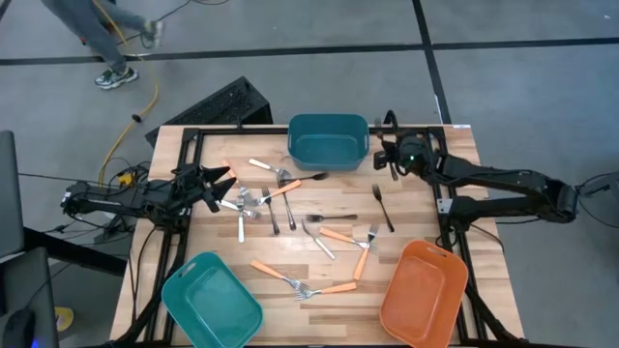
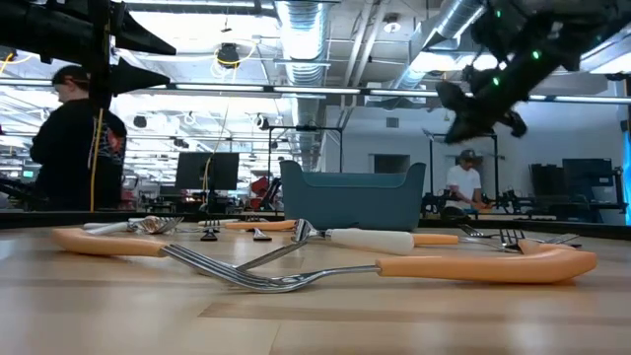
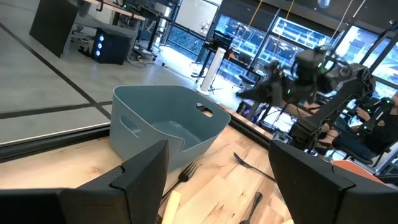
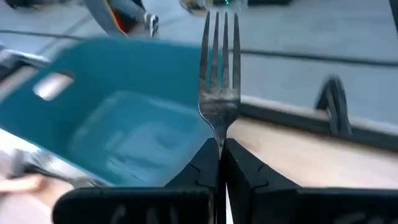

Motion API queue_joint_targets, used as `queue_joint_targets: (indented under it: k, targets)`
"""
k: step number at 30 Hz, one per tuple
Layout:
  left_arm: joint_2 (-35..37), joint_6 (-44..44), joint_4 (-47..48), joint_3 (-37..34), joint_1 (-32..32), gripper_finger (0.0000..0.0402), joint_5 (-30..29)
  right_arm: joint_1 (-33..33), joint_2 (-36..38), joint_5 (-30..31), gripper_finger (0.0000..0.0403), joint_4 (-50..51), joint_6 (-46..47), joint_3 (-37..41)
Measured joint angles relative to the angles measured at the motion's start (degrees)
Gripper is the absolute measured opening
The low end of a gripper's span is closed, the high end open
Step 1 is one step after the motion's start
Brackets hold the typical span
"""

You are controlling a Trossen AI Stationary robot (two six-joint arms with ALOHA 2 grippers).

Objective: Sort silverware by color (type)
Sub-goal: Put the black fork into the blue bin

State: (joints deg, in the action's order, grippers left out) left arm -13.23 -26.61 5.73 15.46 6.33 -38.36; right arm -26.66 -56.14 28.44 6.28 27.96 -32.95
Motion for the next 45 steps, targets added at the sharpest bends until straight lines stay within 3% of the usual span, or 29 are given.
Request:
queue_joint_targets:
  k: [6,14,21,28,33,45]
  targets:
    - [0.00,0.17,0.00,0.00,-0.01,0.0261,0.01,1.06,-4.52,0.06,0.0036,-4.64,-7.69,-7.78]
    - [0.00,0.81,0.00,0.01,0.00,0.0261,-0.01,1.83,-18.02,-0.27,0.0036,-15.53,-20.78,-16.87]
    - [0.00,0.84,0.01,0.00,0.02,0.0261,0.00,-0.38,-29.52,-6.50,0.0036,-19.80,-24.17,-22.63]
    - [0.00,0.85,0.40,0.00,0.02,0.0261,-0.01,-4.38,-37.24,-15.47,0.0036,-23.97,-28.02,-22.97]
    - [-0.02,1.49,0.48,0.00,0.02,0.0261,-0.48,-5.52,-40.61,-22.17,0.0036,-24.33,-36.21,-23.00]
    - [0.00,1.95,1.41,0.00,0.01,0.0261,-1.36,-4.36,-49.00,-26.81,0.0036,-14.67,-40.96,-30.76]
